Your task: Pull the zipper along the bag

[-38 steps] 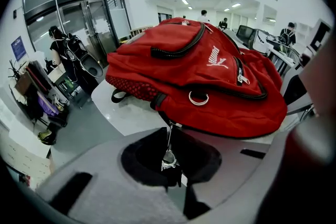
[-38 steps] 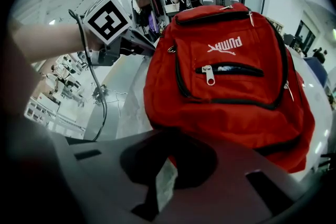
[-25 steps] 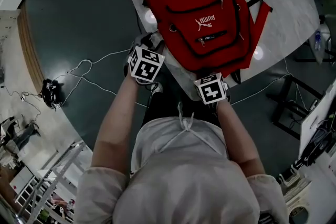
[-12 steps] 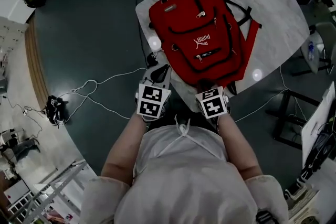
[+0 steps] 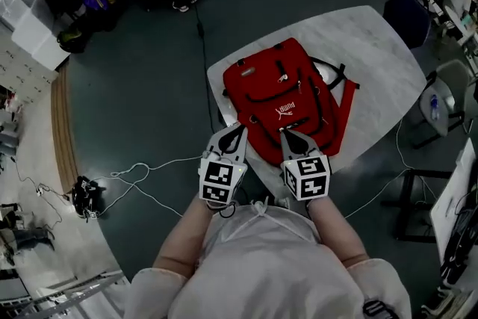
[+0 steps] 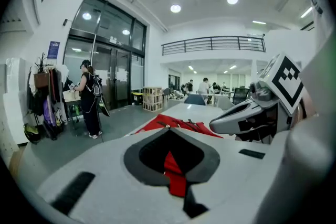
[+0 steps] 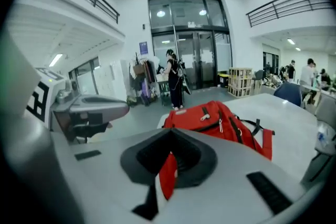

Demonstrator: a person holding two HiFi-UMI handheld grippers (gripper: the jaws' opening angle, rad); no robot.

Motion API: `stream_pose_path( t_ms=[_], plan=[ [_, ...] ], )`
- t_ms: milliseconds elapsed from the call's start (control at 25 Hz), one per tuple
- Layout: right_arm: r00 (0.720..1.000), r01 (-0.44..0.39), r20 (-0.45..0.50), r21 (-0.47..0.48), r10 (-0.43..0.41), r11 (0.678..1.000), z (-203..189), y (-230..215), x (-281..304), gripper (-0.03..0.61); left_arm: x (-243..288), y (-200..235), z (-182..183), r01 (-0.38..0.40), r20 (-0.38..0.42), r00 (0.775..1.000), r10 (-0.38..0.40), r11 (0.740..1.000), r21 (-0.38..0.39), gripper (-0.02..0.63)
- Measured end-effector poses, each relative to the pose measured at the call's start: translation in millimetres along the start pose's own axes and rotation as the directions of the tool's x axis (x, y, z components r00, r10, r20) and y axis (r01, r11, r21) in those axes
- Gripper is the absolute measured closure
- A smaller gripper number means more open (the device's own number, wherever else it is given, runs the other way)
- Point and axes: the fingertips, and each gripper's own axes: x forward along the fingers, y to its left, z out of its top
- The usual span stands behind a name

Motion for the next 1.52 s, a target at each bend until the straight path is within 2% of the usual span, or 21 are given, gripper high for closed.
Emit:
stream_pose_path(
  t_ms=[240, 400, 520, 760, 920, 1200, 1520],
  plan=[
    [0.98, -0.014, 0.2, -0.004, 0.015, 1.0, 63.6, 2.6, -25.8, 0.552, -15.7, 0.3, 69.1, -0.021, 0.162, 0.987, 0.024, 1.0, -0.019, 0.594],
    [0.951, -0.04, 0.304, -0.057, 0.055, 0.998, 90.3, 6.9, -37.6, 0.552, -29.3, -9.2, 104.1, -0.025, 0.256, 0.967, 0.019, 0.999, 0.023, 0.594],
    [0.94, -0.038, 0.336, -0.061, 0.056, 0.997, 100.0, 4.6, -41.9, 0.552, -37.1, -17.4, 124.9, -0.015, 0.301, 0.954, -0.002, 0.998, 0.053, 0.594],
    [0.92, -0.039, 0.388, -0.055, 0.057, 0.998, 110.5, 4.1, -48.2, 0.552, -34.9, -10.9, 130.5, -0.021, 0.298, 0.955, 0.009, 0.999, 0.038, 0.594],
    [0.924, -0.026, 0.378, -0.08, 0.055, 0.996, 112.8, 4.8, -49.4, 0.552, -32.9, -10.6, 127.9, -0.019, 0.288, 0.957, 0.009, 0.999, 0.032, 0.594],
    [0.929, -0.051, 0.361, -0.096, 0.082, 0.994, 107.1, 13.5, -47.7, 0.552, -28.3, -15.0, 116.0, -0.009, 0.251, 0.968, 0.008, 1.0, 0.001, 0.594],
    [0.923, -0.07, 0.37, -0.114, 0.108, 0.991, 105.8, 19.3, -50.1, 0.552, -23.6, -20.7, 107.7, -0.012, 0.236, 0.972, 0.008, 1.0, 0.015, 0.594]
  ],
)
